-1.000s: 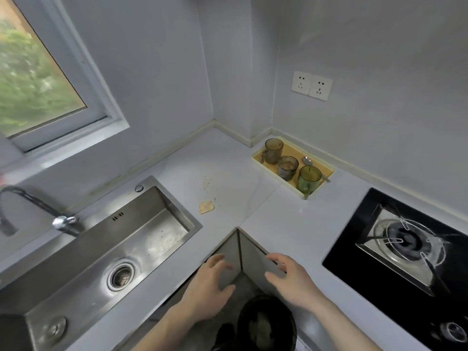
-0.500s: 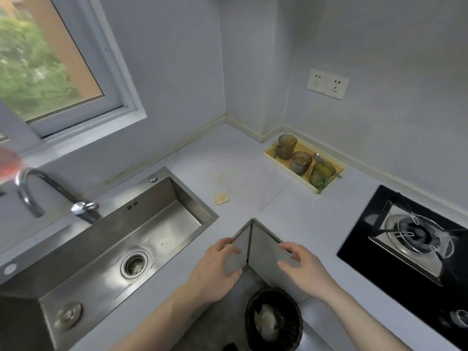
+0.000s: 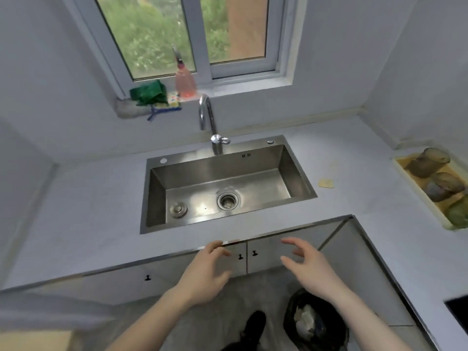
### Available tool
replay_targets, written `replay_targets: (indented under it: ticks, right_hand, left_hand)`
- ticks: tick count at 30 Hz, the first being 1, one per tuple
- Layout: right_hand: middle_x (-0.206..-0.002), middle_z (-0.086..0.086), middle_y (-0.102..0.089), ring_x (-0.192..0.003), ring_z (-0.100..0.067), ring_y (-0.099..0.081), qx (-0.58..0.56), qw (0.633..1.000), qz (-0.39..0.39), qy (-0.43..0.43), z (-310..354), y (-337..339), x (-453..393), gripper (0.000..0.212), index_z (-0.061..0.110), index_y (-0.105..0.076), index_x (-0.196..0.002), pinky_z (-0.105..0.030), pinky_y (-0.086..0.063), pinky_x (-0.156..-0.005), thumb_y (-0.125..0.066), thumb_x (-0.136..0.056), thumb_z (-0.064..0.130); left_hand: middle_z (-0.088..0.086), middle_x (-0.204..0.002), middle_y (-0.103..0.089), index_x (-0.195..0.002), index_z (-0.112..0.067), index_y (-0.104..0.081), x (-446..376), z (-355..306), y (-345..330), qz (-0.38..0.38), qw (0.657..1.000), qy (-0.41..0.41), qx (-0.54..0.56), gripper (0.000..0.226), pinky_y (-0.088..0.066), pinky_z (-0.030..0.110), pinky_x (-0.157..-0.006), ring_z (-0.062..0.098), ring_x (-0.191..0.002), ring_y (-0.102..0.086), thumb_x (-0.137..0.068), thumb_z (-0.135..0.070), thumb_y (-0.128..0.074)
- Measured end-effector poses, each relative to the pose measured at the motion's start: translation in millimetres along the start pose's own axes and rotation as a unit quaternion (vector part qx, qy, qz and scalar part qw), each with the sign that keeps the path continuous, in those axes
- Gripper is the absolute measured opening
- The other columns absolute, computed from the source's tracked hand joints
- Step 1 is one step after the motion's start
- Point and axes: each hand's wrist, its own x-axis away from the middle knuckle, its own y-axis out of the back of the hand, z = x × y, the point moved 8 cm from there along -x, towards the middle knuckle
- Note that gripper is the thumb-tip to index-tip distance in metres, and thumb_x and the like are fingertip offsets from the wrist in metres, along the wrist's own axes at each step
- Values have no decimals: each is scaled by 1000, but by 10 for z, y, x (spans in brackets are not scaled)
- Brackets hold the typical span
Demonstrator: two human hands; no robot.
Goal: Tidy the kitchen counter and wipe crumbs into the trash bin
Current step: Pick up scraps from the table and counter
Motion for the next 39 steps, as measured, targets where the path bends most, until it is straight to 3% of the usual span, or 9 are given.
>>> replay_targets:
  ticks: [7, 12, 17, 22, 27, 29, 32, 36, 39]
  right_hand:
    - [-136, 24, -52, -124, -2, -52, 24, 989, 133, 63, 492, -1261, 123, 38, 49, -55, -126, -24, -43, -97, -67, -91, 39]
    - [-137, 31, -49, -124, 4, -51, 66, 965, 222, 124, 1085, -2192, 404, 42, 50, -54, -129, -23, -44, -97, -65, -89, 46]
    - [-138, 28, -50, -124, 2, -51, 104, 943, 265, 171, 1591, -2938, 695, 42, 47, -53, -132, -29, -47, -104, -64, -92, 46]
    - [-136, 21, -53, -121, -3, -55, 132, 928, 287, 199, 2010, -3947, 929, 40, 44, -56, -130, -25, -48, -99, -66, -91, 39]
    - [-130, 22, -56, -117, -1, -57, 161, 902, 335, 220, 2348, -5118, 1288, 37, 47, -57, -126, -14, -43, -97, -67, -90, 42]
    - [-127, 23, -57, -110, 6, -57, 170, 893, 354, 219, 2418, -5479, 1435, 35, 53, -55, -120, 0, -37, -89, -67, -89, 42]
    - [-125, 24, -58, -102, 19, -53, 191, 879, 374, 225, 2461, -5979, 1661, 36, 57, -53, -117, 7, -34, -81, -67, -87, 45]
    - [-128, 22, -55, -113, -1, -56, 210, 870, 396, 208, 2423, -6384, 1905, 39, 54, -52, -122, 1, -38, -80, -66, -86, 51]
    - [-127, 22, -53, -115, -4, -56, 224, 869, 394, 198, 2359, -6524, 2005, 43, 44, -57, -129, 4, -35, -79, -68, -88, 47]
  left_hand:
    - [-16, -159, -29, -132, -38, -53, 1178, 776, 205, -69, 991, 109, 15, 43, -32, 27, -117, 8, -144, -35, -91, -46, -64]
    - [-10, -160, -30, -136, -34, -53, 1946, 1331, 413, -117, 976, 179, 32, 46, -28, 24, -117, 10, -145, -34, -93, -45, -64]
    - [-12, -161, -28, -138, -34, -52, 2478, 1887, 562, -137, 966, 216, 48, 49, -30, 27, -117, 11, -144, -35, -92, -47, -63]
    - [-14, -161, -25, -140, -36, -49, 3064, 2622, 761, -156, 956, 242, 61, 52, -29, 30, -120, 11, -147, -30, -92, -50, -62]
    - [-12, -163, -21, -140, -33, -47, 3834, 3422, 782, -138, 951, 266, 76, 50, -23, 29, -121, 14, -149, -26, -94, -51, -58]
    - [-13, -162, -21, -138, -33, -48, 4139, 3722, 730, -139, 942, 291, 89, 49, -28, 29, -119, 15, -148, -29, -94, -51, -58]
    - [-9, -164, -19, -138, -30, -48, 4646, 4206, 564, -136, 918, 351, 125, 48, -35, 28, -112, 17, -143, -38, -94, -45, -59]
    - [1, -168, -11, -148, -21, -43, 5181, 4742, 244, -95, 886, 432, 135, 58, -39, 35, -113, 27, -148, -33, -93, -37, -56]
    - [7, -169, -5, -150, -19, -43, 5415, 5027, -1, -48, 865, 482, 133, 63, -43, 41, -112, 36, -151, -24, -92, -37, -58]
